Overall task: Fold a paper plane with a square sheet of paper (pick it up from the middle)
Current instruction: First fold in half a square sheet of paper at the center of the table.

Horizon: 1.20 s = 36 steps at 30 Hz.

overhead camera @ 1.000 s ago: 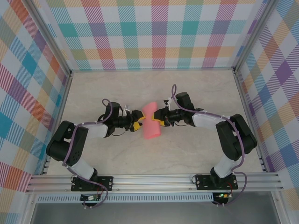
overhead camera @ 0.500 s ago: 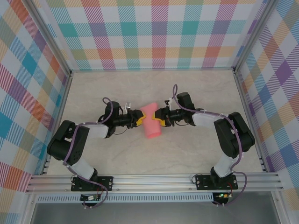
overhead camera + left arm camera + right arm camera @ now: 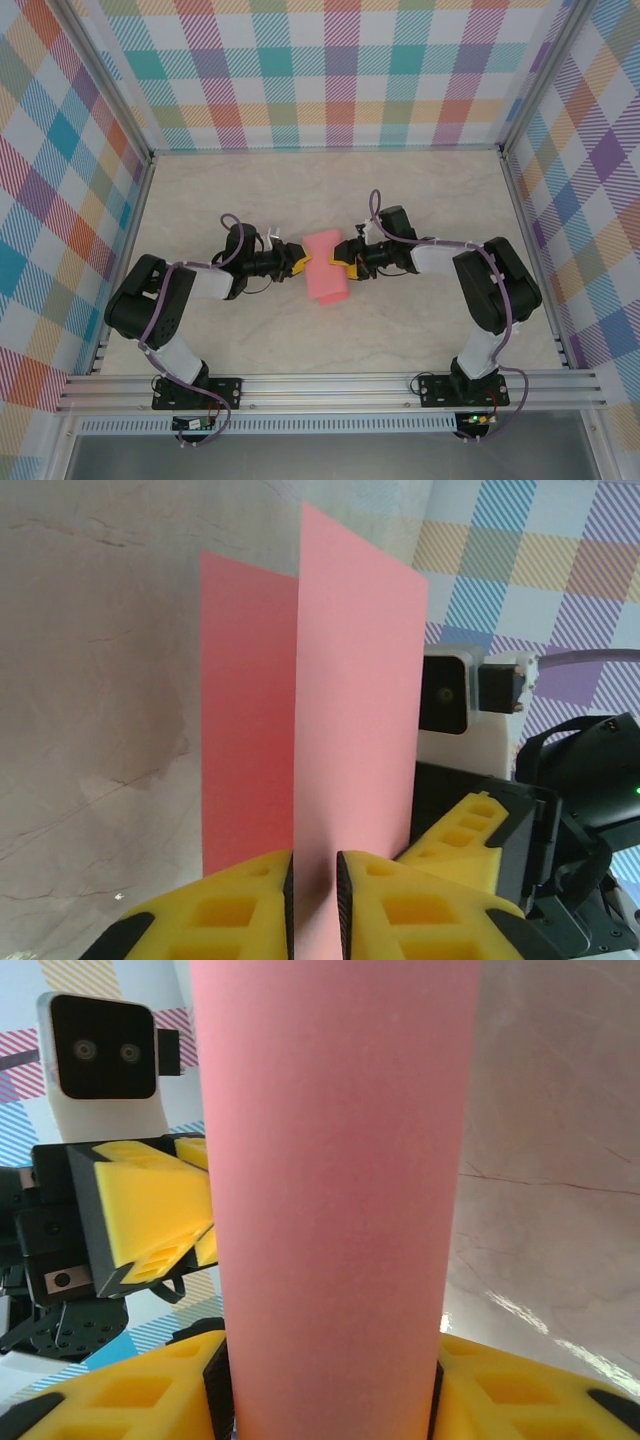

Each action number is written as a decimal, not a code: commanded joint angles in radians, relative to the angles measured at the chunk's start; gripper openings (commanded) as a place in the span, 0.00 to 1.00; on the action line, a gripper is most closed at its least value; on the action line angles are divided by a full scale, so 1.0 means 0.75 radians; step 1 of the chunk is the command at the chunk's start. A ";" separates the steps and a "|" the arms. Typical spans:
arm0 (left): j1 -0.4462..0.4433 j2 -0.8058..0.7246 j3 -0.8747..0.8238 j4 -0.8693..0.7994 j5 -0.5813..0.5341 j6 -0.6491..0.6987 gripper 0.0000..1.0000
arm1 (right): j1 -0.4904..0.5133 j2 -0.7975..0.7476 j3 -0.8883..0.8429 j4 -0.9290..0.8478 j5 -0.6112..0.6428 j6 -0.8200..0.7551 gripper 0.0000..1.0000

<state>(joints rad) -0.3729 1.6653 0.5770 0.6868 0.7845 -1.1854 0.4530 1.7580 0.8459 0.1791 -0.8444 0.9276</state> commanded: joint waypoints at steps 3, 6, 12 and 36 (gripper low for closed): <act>-0.022 -0.001 -0.021 0.081 0.007 0.036 0.22 | -0.005 0.025 -0.013 0.003 0.005 -0.022 0.49; -0.022 0.008 -0.016 0.081 0.013 0.047 0.20 | -0.005 0.026 -0.011 0.002 0.004 -0.020 0.49; -0.032 0.023 0.017 -0.031 0.011 0.106 0.06 | -0.005 0.027 -0.003 -0.045 0.022 -0.037 0.50; -0.279 0.077 0.269 -0.418 -0.158 0.306 0.00 | -0.005 -0.280 0.093 -0.892 0.674 -0.321 0.94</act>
<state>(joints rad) -0.5453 1.7084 0.7418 0.4057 0.6998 -0.9787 0.4530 1.5665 0.8925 -0.3882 -0.4526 0.7231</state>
